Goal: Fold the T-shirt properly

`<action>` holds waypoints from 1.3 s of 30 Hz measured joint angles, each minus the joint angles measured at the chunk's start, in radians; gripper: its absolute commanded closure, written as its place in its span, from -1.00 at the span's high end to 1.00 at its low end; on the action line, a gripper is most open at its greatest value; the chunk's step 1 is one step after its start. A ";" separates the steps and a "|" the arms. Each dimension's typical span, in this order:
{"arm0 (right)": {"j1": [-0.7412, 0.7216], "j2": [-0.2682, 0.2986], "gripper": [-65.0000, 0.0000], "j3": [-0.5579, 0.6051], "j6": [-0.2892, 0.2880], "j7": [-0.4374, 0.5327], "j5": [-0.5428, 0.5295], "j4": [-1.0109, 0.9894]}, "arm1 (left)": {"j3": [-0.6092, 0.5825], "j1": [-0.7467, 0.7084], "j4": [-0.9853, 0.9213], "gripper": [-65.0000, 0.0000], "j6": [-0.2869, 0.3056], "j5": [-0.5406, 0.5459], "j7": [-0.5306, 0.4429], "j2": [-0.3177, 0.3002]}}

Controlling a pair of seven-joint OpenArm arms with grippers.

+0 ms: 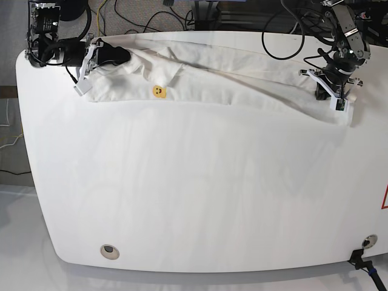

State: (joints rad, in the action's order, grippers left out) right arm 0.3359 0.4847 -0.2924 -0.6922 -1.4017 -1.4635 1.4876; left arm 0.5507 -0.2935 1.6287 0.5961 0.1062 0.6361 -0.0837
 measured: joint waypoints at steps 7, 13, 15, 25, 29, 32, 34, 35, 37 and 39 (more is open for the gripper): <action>-0.002 0.006 0.07 -0.001 0.000 -0.002 0.000 0.000 | 0.000 0.000 0.000 -1.00 0.000 0.000 0.000 0.000; -0.005 -0.015 0.07 -0.018 0.000 -0.008 0.001 0.000 | 0.000 0.000 0.000 -1.00 0.000 0.000 0.000 0.000; -0.010 -0.027 0.07 -0.036 0.000 -0.006 0.000 0.000 | 0.000 0.000 0.000 -1.00 0.000 0.000 0.000 0.000; -0.036 -0.018 0.08 -0.023 0.000 -0.002 0.000 0.000 | 0.000 0.000 0.000 -1.00 0.000 0.000 0.000 0.000; 0.040 -0.027 0.08 0.028 0.000 0.001 0.016 0.046 | 0.000 0.004 0.000 -1.00 0.000 -0.001 0.001 0.000; 0.106 -0.020 0.08 0.024 0.000 -0.014 0.006 0.167 | 0.000 0.011 -0.005 -1.00 0.000 -0.002 0.004 0.000; 0.107 -0.019 0.08 0.024 0.000 -0.006 -0.004 0.202 | 0.000 0.011 -0.005 -1.00 0.000 -0.001 0.003 0.000; 0.103 -0.018 0.08 0.024 0.000 0.006 -0.003 0.202 | 0.000 0.011 -0.005 -1.00 0.000 -0.001 0.003 0.000; 0.106 -0.014 0.08 0.023 0.000 -0.002 0.001 0.201 | 0.000 0.011 -0.005 -1.00 0.000 -0.001 0.003 0.000; 0.107 -0.014 0.08 0.023 0.000 -0.009 0.001 0.200 | 0.000 0.011 -0.005 -1.00 0.000 -0.001 0.003 0.000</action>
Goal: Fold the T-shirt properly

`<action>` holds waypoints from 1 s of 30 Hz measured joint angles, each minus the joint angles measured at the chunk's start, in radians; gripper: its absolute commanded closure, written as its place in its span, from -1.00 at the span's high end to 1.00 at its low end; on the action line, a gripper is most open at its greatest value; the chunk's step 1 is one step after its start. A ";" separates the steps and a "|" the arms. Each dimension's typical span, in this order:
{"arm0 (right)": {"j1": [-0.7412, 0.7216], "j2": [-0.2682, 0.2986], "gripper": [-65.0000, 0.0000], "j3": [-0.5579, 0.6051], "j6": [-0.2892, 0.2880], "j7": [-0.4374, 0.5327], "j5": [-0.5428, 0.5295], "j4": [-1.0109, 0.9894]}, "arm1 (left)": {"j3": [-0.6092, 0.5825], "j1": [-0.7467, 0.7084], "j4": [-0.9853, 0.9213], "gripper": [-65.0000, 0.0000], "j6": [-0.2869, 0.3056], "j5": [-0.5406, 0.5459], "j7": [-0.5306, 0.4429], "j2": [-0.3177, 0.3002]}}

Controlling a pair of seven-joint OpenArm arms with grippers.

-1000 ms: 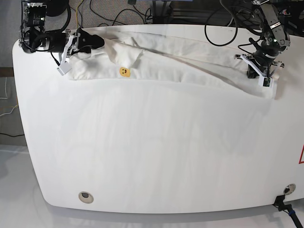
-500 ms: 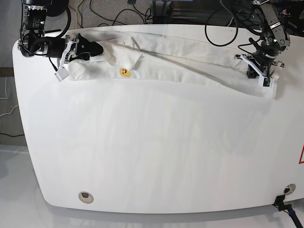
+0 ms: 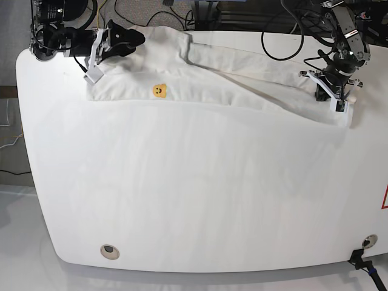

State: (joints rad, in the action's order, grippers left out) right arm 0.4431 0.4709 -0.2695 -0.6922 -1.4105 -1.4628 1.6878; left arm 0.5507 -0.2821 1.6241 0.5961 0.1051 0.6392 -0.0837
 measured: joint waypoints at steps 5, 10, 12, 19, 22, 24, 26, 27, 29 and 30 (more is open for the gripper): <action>-0.127 -0.025 0.08 -0.004 0.000 0.005 0.006 -0.002 | -0.002 0.000 0.000 -1.00 0.000 0.000 0.001 -0.001; -0.224 -0.080 0.08 -0.004 0.000 -0.003 0.010 -0.003 | -0.002 0.000 0.000 -1.00 0.000 0.000 0.000 -0.001; -0.238 -0.098 0.08 -0.002 0.000 0.001 0.005 -0.003 | -0.002 0.000 0.000 -1.00 0.000 0.000 0.000 0.000; -0.229 -0.127 0.07 -0.002 0.000 -0.003 0.096 -0.002 | -0.002 0.019 0.003 -1.00 0.003 -0.005 0.020 -0.010; -0.217 -0.127 0.07 -0.002 0.000 -0.003 0.098 -0.002 | -0.002 0.016 0.013 -1.00 0.003 -0.016 0.027 -0.026; -0.210 -0.127 -0.04 -0.002 0.000 -0.004 0.100 -0.002 | -0.002 0.026 0.022 -1.00 0.003 -0.019 0.027 -0.025; -0.210 -0.125 -0.28 -0.002 0.000 -0.004 0.102 -0.002 | -0.002 0.036 0.027 -1.00 0.003 -0.018 0.027 -0.025; -0.211 -0.125 -0.42 -0.002 0.000 -0.003 0.101 -0.002 | -0.002 0.039 0.030 -1.00 0.003 -0.015 0.026 -0.026; -0.209 -0.129 -0.67 -0.006 0.000 -0.002 0.102 -0.002 | -0.003 0.035 0.030 -1.00 0.003 -0.017 0.027 -0.032; -0.207 -0.131 -0.74 -0.014 0.000 0.000 0.111 -0.001 | -0.003 0.034 0.030 -1.00 0.003 -0.019 0.027 -0.034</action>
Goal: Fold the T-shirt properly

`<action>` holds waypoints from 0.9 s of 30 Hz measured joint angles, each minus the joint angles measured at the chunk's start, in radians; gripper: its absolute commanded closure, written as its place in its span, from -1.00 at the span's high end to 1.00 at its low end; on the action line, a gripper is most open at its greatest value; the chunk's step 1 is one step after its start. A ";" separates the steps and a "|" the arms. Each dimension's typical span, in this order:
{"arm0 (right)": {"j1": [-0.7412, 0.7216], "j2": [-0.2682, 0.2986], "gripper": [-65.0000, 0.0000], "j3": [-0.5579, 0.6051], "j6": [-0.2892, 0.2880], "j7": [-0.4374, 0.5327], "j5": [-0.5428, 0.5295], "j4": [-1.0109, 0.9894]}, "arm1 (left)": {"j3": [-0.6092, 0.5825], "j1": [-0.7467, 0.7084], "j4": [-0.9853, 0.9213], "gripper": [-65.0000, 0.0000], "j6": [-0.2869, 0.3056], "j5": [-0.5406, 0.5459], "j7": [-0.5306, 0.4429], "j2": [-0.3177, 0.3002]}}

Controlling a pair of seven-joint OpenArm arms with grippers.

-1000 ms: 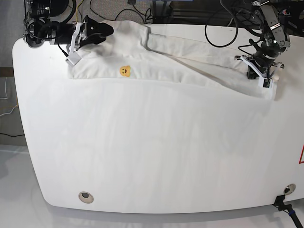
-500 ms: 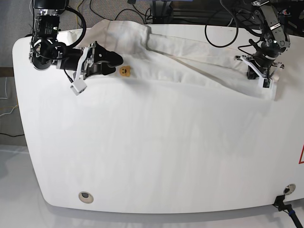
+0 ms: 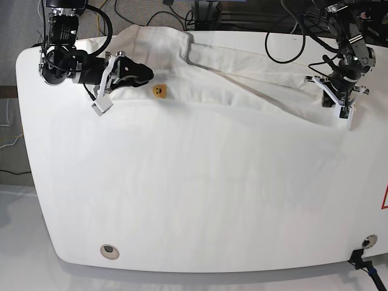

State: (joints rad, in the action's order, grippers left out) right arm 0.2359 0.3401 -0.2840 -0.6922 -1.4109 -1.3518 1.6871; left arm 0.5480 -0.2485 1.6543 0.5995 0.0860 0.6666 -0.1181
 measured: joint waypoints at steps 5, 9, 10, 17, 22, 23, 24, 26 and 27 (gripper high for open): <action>0.032 -0.002 -0.76 -0.010 0.000 0.027 0.246 0.155 | -0.001 0.000 0.000 -1.00 0.000 0.001 -0.001 0.001; 0.050 -0.048 -0.81 -0.007 0.000 0.067 0.443 0.266 | -0.001 0.000 0.000 -1.00 0.000 0.001 -0.001 0.001; 0.064 -0.047 -0.90 -0.007 0.000 0.084 0.489 0.270 | -0.001 0.000 0.000 -1.00 0.000 0.001 -0.001 0.001; 0.119 -0.063 -1.00 -0.009 0.000 0.180 0.727 0.269 | -0.003 0.002 0.000 -1.00 0.000 0.003 -0.001 -0.018; 0.148 -0.063 -1.00 -0.011 0.000 0.178 0.745 0.269 | -0.003 0.000 0.000 -1.00 0.001 0.002 -0.002 -0.018; 0.151 -0.063 -1.00 -0.011 0.000 0.177 0.747 0.268 | -0.003 0.000 0.000 -1.00 0.000 0.002 -0.001 -0.019; 0.156 -0.063 -1.00 -0.011 0.000 0.180 0.746 0.268 | -0.002 -0.001 0.000 -1.00 0.000 0.001 -0.002 -0.019; 0.162 -0.063 -1.00 -0.010 0.000 0.199 0.752 0.263 | -0.001 0.000 0.000 -1.00 0.000 0.001 -0.001 -0.019; 0.164 -0.063 -1.00 -0.009 0.000 0.228 0.772 0.255 | -0.001 0.000 0.000 -1.00 0.000 0.001 -0.002 -0.018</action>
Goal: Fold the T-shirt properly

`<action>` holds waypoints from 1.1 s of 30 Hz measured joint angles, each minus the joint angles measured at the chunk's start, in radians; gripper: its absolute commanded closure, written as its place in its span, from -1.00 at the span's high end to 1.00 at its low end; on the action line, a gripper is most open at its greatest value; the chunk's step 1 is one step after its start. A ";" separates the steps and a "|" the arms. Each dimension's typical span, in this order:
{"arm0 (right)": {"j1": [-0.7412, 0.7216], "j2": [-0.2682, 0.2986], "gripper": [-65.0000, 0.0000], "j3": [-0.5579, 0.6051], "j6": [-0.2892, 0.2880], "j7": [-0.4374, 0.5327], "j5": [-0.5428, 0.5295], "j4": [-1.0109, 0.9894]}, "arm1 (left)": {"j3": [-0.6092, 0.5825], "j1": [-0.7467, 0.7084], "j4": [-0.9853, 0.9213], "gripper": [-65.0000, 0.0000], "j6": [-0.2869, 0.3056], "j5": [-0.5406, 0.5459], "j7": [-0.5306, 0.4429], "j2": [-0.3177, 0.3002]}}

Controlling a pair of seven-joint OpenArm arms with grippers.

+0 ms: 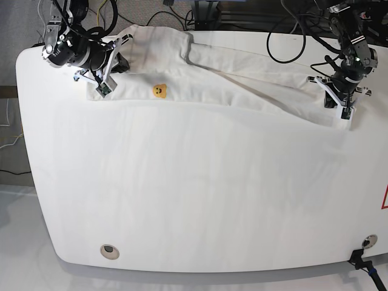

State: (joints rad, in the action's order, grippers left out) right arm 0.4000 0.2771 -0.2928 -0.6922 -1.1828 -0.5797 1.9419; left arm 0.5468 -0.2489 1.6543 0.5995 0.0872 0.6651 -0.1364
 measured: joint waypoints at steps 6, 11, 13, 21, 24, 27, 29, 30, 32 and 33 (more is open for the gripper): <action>-0.005 -0.031 -1.00 0.019 -0.009 0.132 0.158 -0.122 | 0.000 0.000 -0.004 -1.00 0.000 0.000 0.000 0.002; -0.051 -0.024 -1.00 0.017 -0.024 0.269 0.123 -0.250 | 0.005 0.000 -0.085 -1.00 -0.006 0.018 -0.030 0.001; -0.059 -0.022 -1.00 0.017 -0.029 0.295 0.109 -0.274 | 0.005 0.006 -0.093 -1.00 -0.004 0.022 -0.034 -0.002; -0.197 0.003 -1.00 0.018 -0.044 0.309 0.084 -0.412 | 0.003 0.027 -0.101 -1.00 -0.007 0.018 -0.029 0.000; -0.233 0.014 -1.00 0.021 -0.042 0.298 0.108 -0.421 | 0.003 0.051 -0.141 -1.00 -0.007 0.028 -0.048 -0.001; -0.265 0.025 -1.00 0.019 -0.040 0.285 0.116 -0.446 | 0.008 0.087 -0.178 -1.00 -0.004 0.032 -0.053 -0.001; -0.302 0.027 -1.00 0.015 -0.041 0.290 0.111 -0.492 | 0.005 0.111 -0.198 -1.00 -0.004 0.037 -0.052 0.000; -0.319 0.027 -1.00 0.006 -0.040 0.290 0.109 -0.512 | 0.004 0.114 -0.198 -1.00 -0.004 0.037 -0.051 0.002; -0.331 0.024 -1.00 -0.010 -0.038 0.293 0.113 -0.524 | 0.004 0.114 -0.196 -1.00 -0.004 0.037 -0.053 0.014; -0.328 0.025 -1.00 -0.014 -0.037 0.294 0.113 -0.523 | 0.004 0.114 -0.192 -1.00 -0.008 0.037 -0.055 0.026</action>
State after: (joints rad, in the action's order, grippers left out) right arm 0.0719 0.3019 -0.3069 -0.7296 -0.8890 -0.4664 1.4185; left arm 0.5510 -0.1352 1.4620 0.5915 0.1242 0.6098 -0.1104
